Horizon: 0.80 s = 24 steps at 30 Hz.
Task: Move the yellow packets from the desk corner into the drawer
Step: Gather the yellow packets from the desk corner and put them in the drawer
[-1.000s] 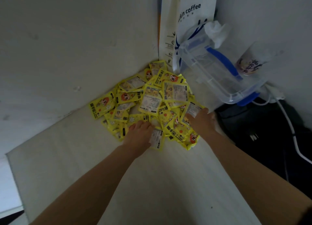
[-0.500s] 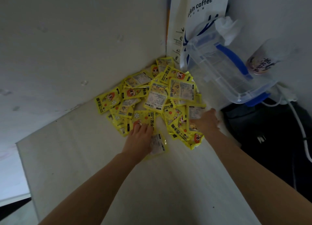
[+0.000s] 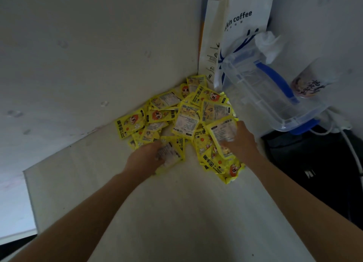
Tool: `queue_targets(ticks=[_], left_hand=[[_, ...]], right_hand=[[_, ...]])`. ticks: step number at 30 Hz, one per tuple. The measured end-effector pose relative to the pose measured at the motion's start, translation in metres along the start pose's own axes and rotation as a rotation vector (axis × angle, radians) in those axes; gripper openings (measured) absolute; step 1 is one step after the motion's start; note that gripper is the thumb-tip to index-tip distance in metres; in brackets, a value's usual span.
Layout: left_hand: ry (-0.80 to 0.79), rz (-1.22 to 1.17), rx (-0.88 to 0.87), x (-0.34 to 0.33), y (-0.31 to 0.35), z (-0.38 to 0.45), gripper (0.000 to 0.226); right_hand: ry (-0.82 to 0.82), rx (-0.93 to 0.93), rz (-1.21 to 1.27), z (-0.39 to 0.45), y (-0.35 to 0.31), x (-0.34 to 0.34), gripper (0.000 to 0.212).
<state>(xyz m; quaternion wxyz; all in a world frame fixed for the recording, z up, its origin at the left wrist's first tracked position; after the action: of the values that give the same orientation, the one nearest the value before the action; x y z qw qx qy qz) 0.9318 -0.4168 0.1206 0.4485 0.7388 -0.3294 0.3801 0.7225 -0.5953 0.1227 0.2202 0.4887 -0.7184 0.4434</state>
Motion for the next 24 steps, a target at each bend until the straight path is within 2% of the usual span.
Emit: queue_targets(ticks=[5,9,12,17,24], left_hand=[[0.13,-0.038,0.005,0.054,-0.009,0.058,0.048],[0.184,-0.059,0.004,0.082,-0.013,0.11,0.035],[0.183,-0.042,-0.006,0.088,-0.019,0.146,0.039],[0.156,-0.048,-0.041,0.072,-0.022,0.185,0.037],[0.031,0.058,-0.051,0.046,-0.021,0.195,0.058]], right_hand=[[-0.008,0.161,-0.221,0.023,-0.035,0.014,0.042],[-0.047,0.238,-0.362,0.046,-0.057,0.012,0.037],[-0.08,0.308,-0.471,0.057,-0.069,0.007,0.029],[-0.066,0.367,-0.549,0.06,-0.078,0.006,0.033],[-0.024,0.436,-0.514,0.062,-0.082,0.005,0.028]])
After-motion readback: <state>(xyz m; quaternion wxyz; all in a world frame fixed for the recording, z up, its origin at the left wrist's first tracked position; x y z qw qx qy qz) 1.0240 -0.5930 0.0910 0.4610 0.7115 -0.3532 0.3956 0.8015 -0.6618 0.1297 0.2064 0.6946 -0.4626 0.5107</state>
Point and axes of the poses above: each hand's wrist, its own z-axis towards the middle knuckle, its own x-axis out of the back of the hand, y = z × x, the point moved 5 cm from there along z, towards the middle knuckle, and after that the axes turned 11 degrees about -x, right-handed, at the moved point
